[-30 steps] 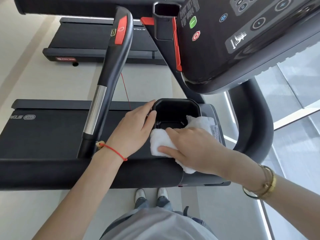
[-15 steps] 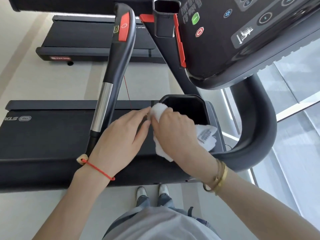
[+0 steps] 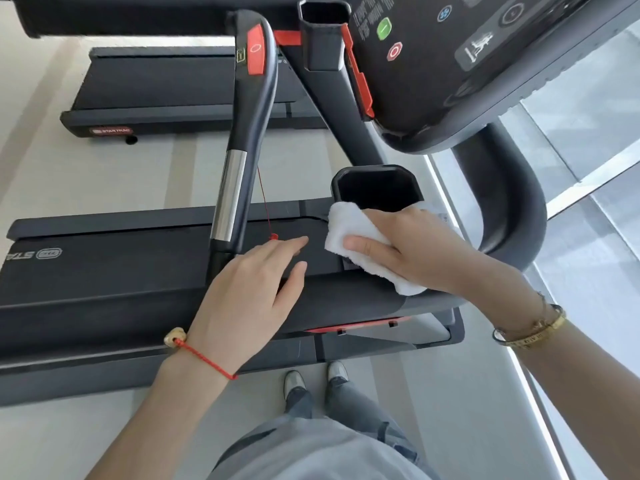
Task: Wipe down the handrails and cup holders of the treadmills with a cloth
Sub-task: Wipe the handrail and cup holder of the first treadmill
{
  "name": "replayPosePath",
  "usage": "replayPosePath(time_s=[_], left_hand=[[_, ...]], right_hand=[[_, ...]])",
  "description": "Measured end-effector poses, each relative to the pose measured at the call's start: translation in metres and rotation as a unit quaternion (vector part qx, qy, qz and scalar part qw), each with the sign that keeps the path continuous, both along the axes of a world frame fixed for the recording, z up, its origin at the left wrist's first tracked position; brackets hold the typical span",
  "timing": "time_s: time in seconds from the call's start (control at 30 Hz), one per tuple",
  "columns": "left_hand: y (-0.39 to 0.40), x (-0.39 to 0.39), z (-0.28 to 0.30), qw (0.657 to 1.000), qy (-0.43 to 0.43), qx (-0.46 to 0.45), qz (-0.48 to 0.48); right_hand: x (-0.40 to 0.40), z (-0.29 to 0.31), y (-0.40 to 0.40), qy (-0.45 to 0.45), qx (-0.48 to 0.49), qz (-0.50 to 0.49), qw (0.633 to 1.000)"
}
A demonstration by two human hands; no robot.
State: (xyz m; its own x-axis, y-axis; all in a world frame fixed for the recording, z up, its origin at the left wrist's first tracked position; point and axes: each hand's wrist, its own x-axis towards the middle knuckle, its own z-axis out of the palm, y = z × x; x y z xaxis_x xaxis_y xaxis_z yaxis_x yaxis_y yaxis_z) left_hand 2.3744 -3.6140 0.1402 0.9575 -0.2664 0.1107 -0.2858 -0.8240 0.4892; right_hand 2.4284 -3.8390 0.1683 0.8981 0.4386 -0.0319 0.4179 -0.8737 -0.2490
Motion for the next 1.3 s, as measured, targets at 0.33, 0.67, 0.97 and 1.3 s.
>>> replayPosePath(time_s=[0.33, 0.67, 0.97, 1.3], left_hand=[[0.008, -0.021, -0.003, 0.998, -0.054, 0.014, 0.004], [0.015, -0.045, -0.019, 0.985, -0.133, 0.059, 0.092], [0.031, -0.048, -0.017, 0.981, -0.125, 0.088, 0.122], [0.079, -0.048, -0.022, 0.977, -0.154, 0.079, 0.126]], right_hand=[[-0.062, -0.006, -0.026, -0.018, 0.044, 0.132, 0.990], [-0.070, -0.023, 0.023, -0.118, -0.089, 0.118, 0.982], [-0.068, -0.028, 0.008, -0.168, -0.067, 0.098, 0.979], [-0.066, -0.030, 0.052, -0.212, -0.123, 0.090, 0.965]])
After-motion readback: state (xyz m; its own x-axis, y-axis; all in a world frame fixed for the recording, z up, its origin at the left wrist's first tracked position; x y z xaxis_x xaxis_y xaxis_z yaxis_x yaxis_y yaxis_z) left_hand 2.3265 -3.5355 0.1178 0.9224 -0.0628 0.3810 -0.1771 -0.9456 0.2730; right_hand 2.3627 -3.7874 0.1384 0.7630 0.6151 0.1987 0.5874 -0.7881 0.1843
